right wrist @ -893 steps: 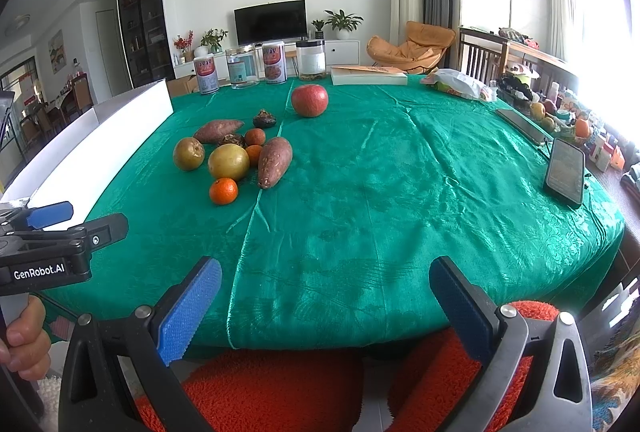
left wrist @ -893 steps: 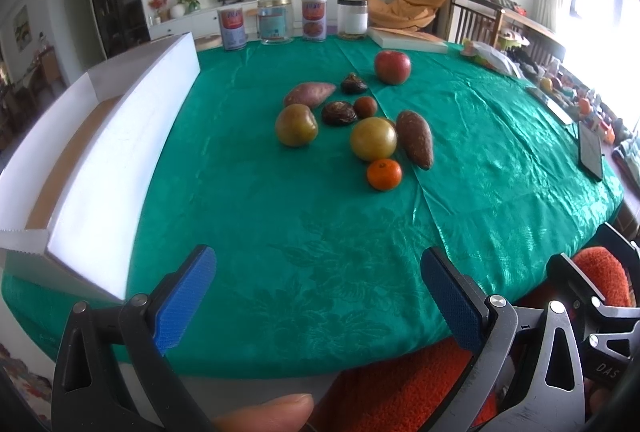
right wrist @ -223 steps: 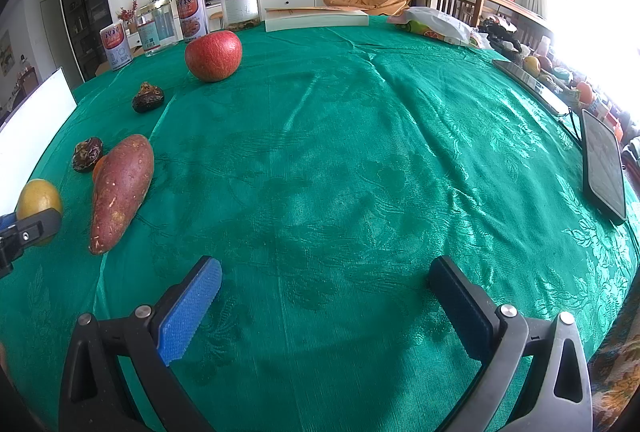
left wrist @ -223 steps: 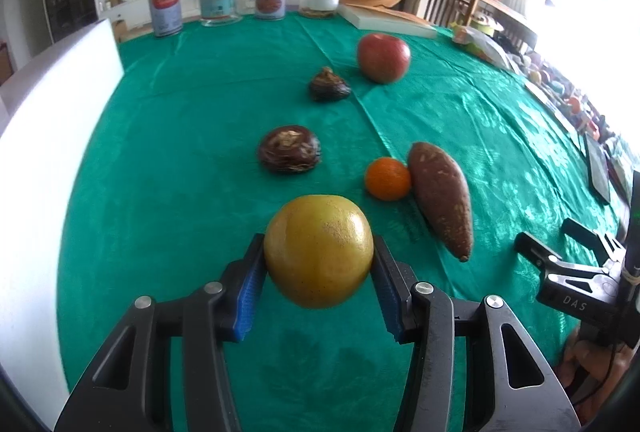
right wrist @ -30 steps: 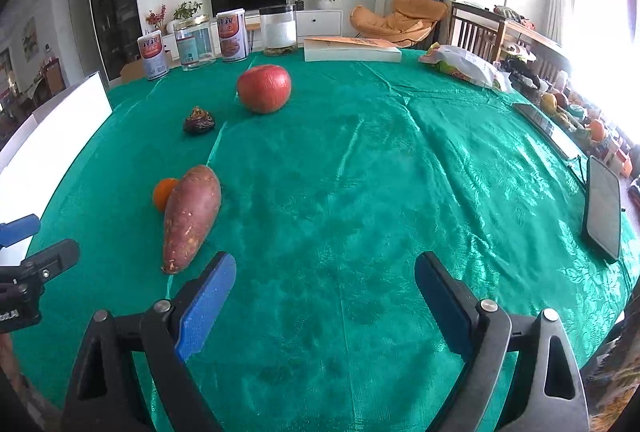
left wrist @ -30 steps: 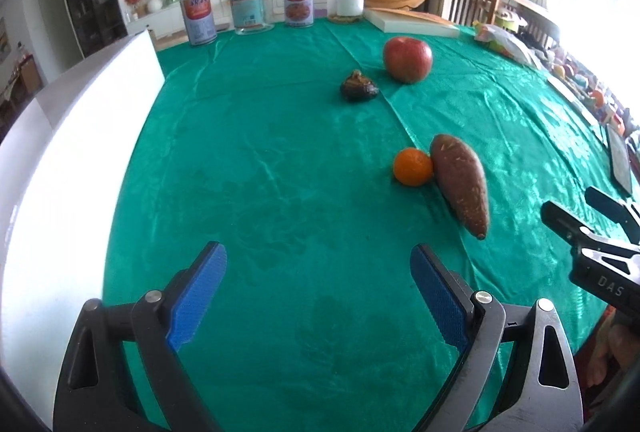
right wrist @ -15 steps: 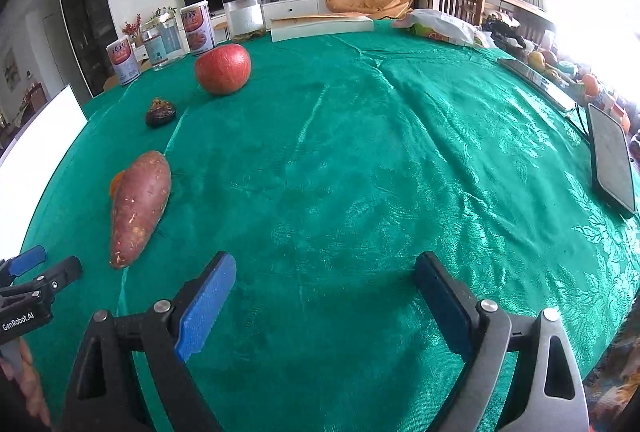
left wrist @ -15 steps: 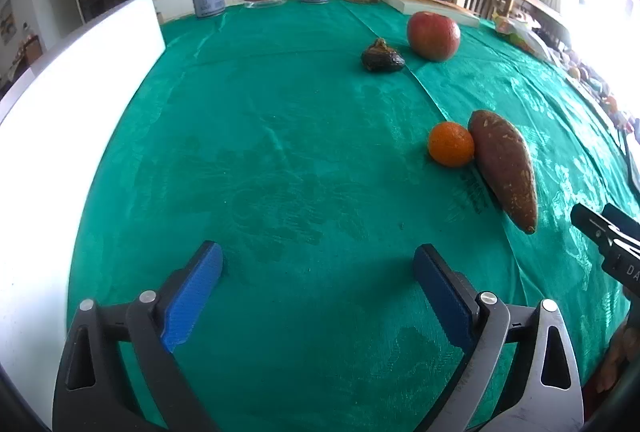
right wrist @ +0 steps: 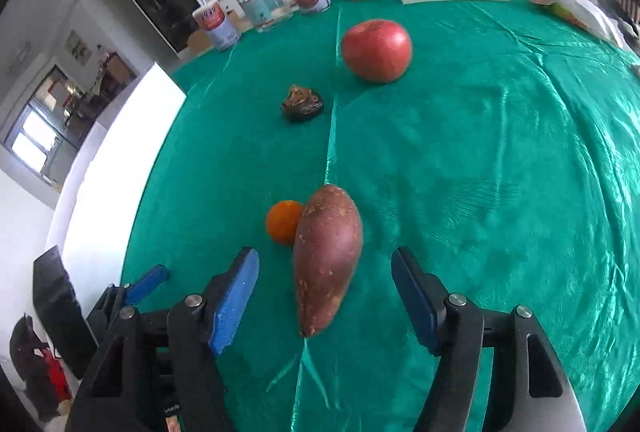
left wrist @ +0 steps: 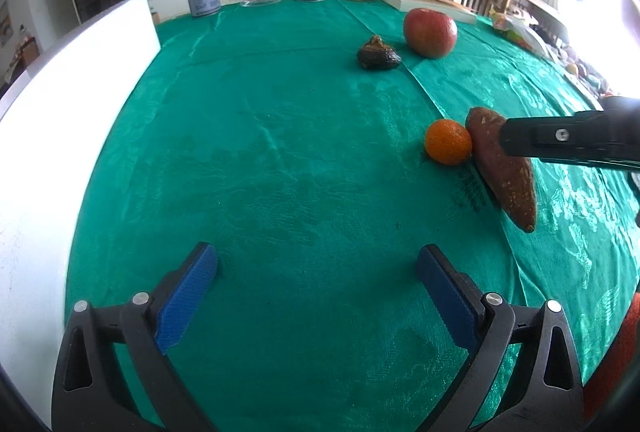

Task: Organize fruits
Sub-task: 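Reach the right gripper to the remaining sweet potato and close on it, then lower the sweet potato and open the right gripper to release it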

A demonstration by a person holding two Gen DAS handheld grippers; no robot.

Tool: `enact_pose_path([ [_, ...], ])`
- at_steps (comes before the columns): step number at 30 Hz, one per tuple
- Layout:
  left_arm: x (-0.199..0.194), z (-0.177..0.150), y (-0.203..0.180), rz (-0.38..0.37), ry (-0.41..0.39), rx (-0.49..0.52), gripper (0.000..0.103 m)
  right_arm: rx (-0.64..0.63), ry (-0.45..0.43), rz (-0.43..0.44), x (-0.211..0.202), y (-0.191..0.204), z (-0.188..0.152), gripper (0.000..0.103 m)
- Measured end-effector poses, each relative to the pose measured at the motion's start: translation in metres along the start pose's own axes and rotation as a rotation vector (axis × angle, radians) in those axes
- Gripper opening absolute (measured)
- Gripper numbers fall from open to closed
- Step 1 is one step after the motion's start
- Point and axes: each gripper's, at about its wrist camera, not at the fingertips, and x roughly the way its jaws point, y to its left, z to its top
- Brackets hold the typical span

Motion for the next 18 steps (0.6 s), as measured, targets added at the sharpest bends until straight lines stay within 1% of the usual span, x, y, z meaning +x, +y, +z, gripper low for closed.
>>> enact_pose_path([
  [1,0.000,0.000,0.000,0.000,0.000,0.000,0.100,-0.015,0.028,-0.022,0.008,0.003,0.003,0.066],
  [2,0.000,0.000,0.000,0.000,0.000,0.000,0.100,-0.019,0.057,-0.032,0.016,0.005,0.005,0.062],
  [3,0.000,0.000,0.000,0.000,0.000,0.000,0.100,-0.016,0.086,-0.033,0.022,0.004,0.006,0.060],
  [4,0.000,0.000,0.000,0.000,0.000,0.000,0.100,-0.018,0.096,-0.034,0.026,0.005,0.007,0.058],
  [5,0.000,0.000,0.000,0.000,0.000,0.000,0.100,-0.031,0.086,-0.047,0.025,0.006,0.008,0.050],
  [6,0.000,0.000,0.000,0.000,0.000,0.000,0.100,-0.027,0.095,-0.042,0.026,0.004,0.007,0.043],
  [8,0.000,0.000,0.000,0.001,0.000,0.000,0.100,-0.013,0.088,-0.038,0.023,-0.001,0.005,0.042],
  [11,0.000,0.000,0.000,0.000,0.000,0.000,0.100,-0.015,0.061,-0.077,0.009,-0.014,-0.003,0.042],
  [12,0.000,0.000,0.000,0.000,0.000,0.000,0.100,-0.009,0.041,-0.095,0.000,-0.020,-0.006,0.042],
  [15,0.000,0.000,0.000,0.002,0.000,0.000,0.100,-0.020,-0.009,-0.193,-0.022,-0.036,-0.013,0.042],
  [18,0.000,0.000,-0.001,0.006,0.001,0.000,0.101,-0.021,-0.005,-0.253,-0.028,-0.052,-0.022,0.042],
])
